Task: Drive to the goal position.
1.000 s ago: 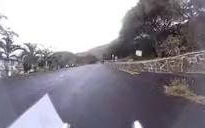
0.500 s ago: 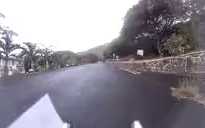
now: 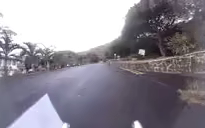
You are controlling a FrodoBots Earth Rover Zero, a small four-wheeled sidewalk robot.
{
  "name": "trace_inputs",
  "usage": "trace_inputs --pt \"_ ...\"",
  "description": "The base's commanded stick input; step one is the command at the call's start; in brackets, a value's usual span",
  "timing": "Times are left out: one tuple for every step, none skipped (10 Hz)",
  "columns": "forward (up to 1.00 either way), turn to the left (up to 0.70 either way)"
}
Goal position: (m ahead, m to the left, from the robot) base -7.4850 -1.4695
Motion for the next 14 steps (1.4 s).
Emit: trace_inputs --pt "0.5 0.0" --pt "0.5 0.0" --pt "0.5 0.0" --pt "0.5 0.0" --pt "0.5 0.0" --pt "0.5 0.0" --pt "0.5 0.0" --pt "0.5 0.0" --pt "0.5 0.0" --pt "0.5 0.0" --pt "0.5 0.0" --pt "0.5 0.0" --pt "0.5 0.0" --pt "0.5 0.0"
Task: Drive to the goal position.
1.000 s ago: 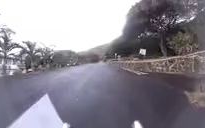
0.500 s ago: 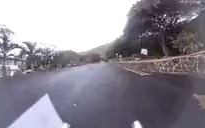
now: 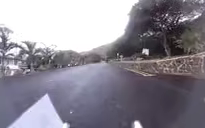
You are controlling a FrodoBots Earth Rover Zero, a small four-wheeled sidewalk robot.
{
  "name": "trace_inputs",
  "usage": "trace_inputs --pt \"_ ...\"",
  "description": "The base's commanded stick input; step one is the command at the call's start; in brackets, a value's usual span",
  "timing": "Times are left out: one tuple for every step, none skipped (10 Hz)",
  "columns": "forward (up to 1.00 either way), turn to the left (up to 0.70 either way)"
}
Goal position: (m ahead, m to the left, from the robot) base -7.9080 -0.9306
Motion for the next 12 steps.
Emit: trace_inputs --pt "0.5 0.0" --pt "0.5 0.0" --pt "0.5 0.0" --pt "0.5 0.0" --pt "0.5 0.0" --pt "0.5 0.0" --pt "0.5 0.0" --pt "0.5 0.0" --pt "0.5 0.0" --pt "0.5 0.0" --pt "0.5 0.0" --pt "0.5 0.0"
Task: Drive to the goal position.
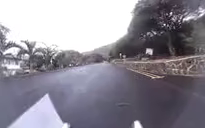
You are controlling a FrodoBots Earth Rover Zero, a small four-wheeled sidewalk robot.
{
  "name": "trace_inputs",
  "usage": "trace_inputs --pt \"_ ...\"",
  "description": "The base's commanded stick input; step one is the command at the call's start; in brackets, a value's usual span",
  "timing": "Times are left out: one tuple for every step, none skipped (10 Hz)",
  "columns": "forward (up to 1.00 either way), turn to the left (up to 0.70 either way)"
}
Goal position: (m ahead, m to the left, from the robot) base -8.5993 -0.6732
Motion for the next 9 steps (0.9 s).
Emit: trace_inputs --pt "0.5 0.0" --pt "0.5 0.0" --pt "0.5 0.0" --pt "0.5 0.0" --pt "0.5 0.0" --pt "0.5 0.0" --pt "0.5 0.0" --pt "0.5 0.0" --pt "0.5 0.0"
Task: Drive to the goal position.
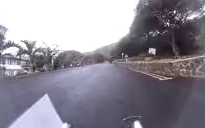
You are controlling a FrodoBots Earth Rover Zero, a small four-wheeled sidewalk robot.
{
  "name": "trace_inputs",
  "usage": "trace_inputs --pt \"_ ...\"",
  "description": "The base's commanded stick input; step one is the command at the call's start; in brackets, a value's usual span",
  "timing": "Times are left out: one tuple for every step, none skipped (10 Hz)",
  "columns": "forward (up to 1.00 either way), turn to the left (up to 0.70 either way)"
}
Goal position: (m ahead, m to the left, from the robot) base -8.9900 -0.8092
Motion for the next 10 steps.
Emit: trace_inputs --pt "0.5 0.0" --pt "0.5 0.0" --pt "0.5 0.0" --pt "0.38 0.0" --pt "0.1 0.0" --pt "0.0 0.0" --pt "0.0 0.0" --pt "0.0 0.0" --pt "0.0 0.0" --pt "0.0 0.0"
